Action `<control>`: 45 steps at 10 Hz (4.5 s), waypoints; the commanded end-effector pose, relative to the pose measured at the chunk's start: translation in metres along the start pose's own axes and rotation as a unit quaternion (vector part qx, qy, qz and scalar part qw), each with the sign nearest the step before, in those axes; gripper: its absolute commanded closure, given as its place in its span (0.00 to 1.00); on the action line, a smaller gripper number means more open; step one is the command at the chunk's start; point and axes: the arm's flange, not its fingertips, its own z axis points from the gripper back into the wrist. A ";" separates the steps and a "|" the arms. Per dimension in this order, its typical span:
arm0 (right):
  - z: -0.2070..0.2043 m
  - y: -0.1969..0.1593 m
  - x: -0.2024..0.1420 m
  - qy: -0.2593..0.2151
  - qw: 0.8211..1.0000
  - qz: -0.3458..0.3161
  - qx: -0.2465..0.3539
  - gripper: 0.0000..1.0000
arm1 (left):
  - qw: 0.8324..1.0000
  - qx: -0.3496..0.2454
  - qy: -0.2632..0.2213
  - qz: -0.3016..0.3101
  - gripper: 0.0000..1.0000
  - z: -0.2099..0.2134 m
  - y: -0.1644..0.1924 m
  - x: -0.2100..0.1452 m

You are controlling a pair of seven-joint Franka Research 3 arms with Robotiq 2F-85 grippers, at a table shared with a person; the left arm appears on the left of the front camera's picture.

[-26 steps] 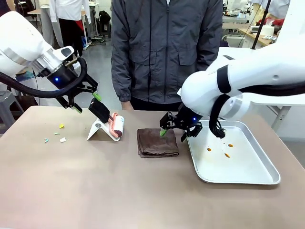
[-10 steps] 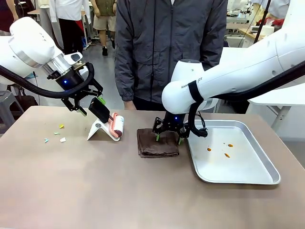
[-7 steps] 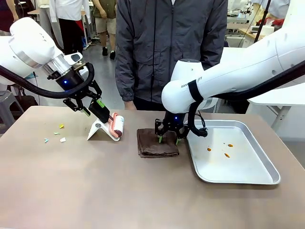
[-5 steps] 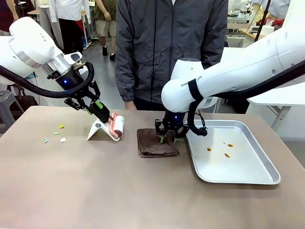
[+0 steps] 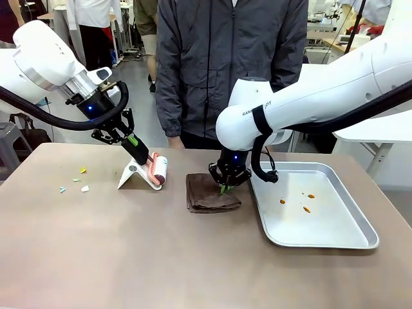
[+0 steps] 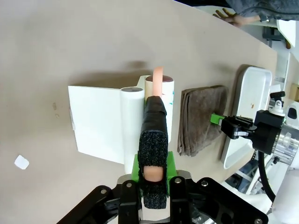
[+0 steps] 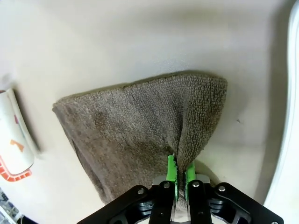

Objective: Clean the surface of the table.
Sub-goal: Hold the Lint Roller with your left hand and the towel with your right hand, then if a person points to the right, clean the right side of the table with your right hand, and if they point to the left, clean the left side with your left hand.

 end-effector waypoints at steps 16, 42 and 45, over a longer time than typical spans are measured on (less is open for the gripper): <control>0.043 -0.090 -0.034 0.033 0.932 0.017 0.361 1.00 | 0.972 -0.220 -0.022 -0.075 1.00 0.072 0.049 -0.055; 0.079 -0.498 -0.179 -0.206 0.695 -0.080 0.684 1.00 | 0.881 -0.457 -0.105 -0.063 1.00 0.153 0.404 -0.215; 0.079 -0.498 -0.179 -0.206 0.695 -0.080 0.684 1.00 | 0.881 -0.457 -0.105 -0.063 1.00 0.153 0.404 -0.215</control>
